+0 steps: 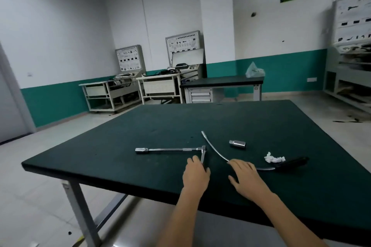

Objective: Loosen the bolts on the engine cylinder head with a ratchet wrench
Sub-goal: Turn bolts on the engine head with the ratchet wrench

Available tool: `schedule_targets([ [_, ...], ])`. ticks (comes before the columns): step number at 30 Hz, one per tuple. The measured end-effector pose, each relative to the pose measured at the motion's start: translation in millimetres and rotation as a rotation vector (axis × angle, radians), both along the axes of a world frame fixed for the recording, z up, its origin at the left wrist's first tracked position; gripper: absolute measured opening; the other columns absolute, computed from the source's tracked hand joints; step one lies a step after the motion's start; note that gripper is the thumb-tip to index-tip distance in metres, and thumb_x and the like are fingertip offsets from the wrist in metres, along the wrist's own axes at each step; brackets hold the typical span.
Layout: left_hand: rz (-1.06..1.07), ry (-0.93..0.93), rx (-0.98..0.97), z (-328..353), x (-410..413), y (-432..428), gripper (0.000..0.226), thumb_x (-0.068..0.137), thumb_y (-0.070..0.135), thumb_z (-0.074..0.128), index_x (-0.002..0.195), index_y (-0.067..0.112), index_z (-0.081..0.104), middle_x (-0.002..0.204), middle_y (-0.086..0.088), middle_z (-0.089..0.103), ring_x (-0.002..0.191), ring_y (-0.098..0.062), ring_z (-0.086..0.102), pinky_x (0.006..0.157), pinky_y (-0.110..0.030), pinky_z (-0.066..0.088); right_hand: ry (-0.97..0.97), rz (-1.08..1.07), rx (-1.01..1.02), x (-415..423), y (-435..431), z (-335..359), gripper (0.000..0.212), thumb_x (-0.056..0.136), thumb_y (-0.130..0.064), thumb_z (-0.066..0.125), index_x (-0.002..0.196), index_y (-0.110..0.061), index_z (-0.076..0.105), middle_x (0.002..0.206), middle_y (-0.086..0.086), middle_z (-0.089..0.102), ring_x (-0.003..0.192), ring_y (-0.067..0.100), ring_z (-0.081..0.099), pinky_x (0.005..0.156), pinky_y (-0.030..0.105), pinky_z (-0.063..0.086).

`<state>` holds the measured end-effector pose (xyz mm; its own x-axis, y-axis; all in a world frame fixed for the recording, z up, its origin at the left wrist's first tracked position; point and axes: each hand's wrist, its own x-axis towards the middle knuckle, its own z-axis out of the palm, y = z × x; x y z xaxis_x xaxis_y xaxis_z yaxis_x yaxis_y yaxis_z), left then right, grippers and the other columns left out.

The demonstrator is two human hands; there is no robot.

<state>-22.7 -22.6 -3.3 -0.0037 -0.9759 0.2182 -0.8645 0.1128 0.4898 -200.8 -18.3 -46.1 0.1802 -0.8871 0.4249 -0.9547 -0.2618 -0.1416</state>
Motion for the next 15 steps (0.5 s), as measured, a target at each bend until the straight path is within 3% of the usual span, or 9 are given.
schedule_targets([
  [5,0.031,-0.175,0.142,-8.7,-8.9,-22.9,0.036,0.097,0.022,0.048,0.127,0.004,0.038,0.133,-0.015,0.044,0.121,-0.027,0.047,0.094,-0.033,0.042,0.000,0.044,-0.057,-3.0,-8.0,-4.3,0.048,0.090,-0.037,0.041,0.136,-0.024,0.031,0.140,-0.011,0.033,0.130,0.004,0.026,0.108,0.022,0.011],
  [8,0.012,-0.129,0.290,1.8,-3.7,-30.1,0.036,0.097,0.023,0.045,0.126,0.002,0.044,0.128,-0.014,0.051,0.113,-0.028,0.053,0.086,-0.032,0.044,-0.016,0.083,-0.070,-3.9,-8.5,-4.5,0.047,0.090,-0.035,0.043,0.134,-0.025,0.034,0.138,-0.012,0.035,0.128,0.003,0.028,0.106,0.019,0.012],
  [10,-0.016,0.040,0.426,11.1,2.8,-31.4,0.032,0.094,0.017,0.043,0.120,0.000,0.051,0.103,-0.013,0.059,0.082,-0.023,0.060,0.066,-0.029,0.047,-0.031,0.104,-0.101,-3.6,-7.7,-2.9,0.045,0.088,-0.033,0.046,0.132,-0.025,0.038,0.135,-0.012,0.039,0.126,0.004,0.032,0.105,0.018,0.014],
  [12,-0.019,0.333,0.563,17.2,11.8,-24.8,0.021,0.093,0.010,0.043,0.110,-0.002,0.051,0.076,-0.009,0.054,0.053,-0.017,0.057,0.049,-0.025,0.046,-0.044,0.117,-0.116,-3.2,-5.7,-0.6,0.043,0.087,-0.031,0.048,0.129,-0.024,0.042,0.132,-0.011,0.043,0.124,0.005,0.035,0.104,0.018,0.018],
  [15,-0.013,0.674,0.625,8.9,25.1,-2.7,0.003,0.093,0.007,0.048,0.092,0.004,0.049,0.063,-0.005,0.049,0.038,-0.010,0.052,0.038,-0.020,0.040,-0.061,0.136,-0.118,-3.9,-2.4,0.9,0.041,0.086,-0.028,0.051,0.126,-0.022,0.046,0.129,-0.009,0.046,0.122,0.006,0.039,0.104,0.019,0.022],
])
